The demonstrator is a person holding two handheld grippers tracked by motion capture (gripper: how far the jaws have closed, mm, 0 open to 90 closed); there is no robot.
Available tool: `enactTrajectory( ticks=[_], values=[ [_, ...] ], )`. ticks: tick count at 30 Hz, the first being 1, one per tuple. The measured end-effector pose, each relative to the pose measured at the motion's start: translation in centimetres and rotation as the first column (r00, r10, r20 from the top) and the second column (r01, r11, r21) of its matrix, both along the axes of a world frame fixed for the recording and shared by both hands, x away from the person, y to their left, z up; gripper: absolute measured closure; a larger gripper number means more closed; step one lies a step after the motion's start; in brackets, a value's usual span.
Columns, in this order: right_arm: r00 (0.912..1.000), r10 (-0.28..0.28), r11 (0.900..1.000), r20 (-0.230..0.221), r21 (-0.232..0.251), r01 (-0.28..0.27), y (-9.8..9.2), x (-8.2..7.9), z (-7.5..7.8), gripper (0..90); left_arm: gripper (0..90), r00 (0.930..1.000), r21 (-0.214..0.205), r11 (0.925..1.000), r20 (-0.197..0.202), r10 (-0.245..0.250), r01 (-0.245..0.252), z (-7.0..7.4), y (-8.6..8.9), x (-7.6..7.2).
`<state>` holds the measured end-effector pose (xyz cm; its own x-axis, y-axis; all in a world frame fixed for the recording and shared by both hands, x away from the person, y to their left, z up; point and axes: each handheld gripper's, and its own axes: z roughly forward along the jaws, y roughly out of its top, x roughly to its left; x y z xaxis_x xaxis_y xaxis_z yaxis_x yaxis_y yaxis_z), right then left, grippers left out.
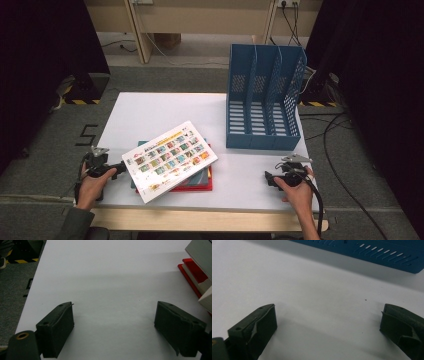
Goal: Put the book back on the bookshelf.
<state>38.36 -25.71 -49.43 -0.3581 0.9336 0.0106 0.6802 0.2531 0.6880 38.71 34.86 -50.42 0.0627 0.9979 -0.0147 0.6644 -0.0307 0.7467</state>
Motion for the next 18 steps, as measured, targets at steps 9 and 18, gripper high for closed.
enactTrajectory(
  ticks=[9,18],
  values=[
    [0.9988,0.023,0.9986,0.042,0.047,-0.025,-0.7,-0.6,0.8,22.7,14.7,1.0,-0.001,1.0,-0.001,-0.002,0.002,0.0,0.0,0.0],
    [0.9945,0.04,0.9964,0.097,0.071,-0.047,0.0,-1.0,1.5,23.8,14.9,0.9999,-0.018,0.9998,0.015,0.002,-0.001,0.4,0.3,-0.4]
  ],
)
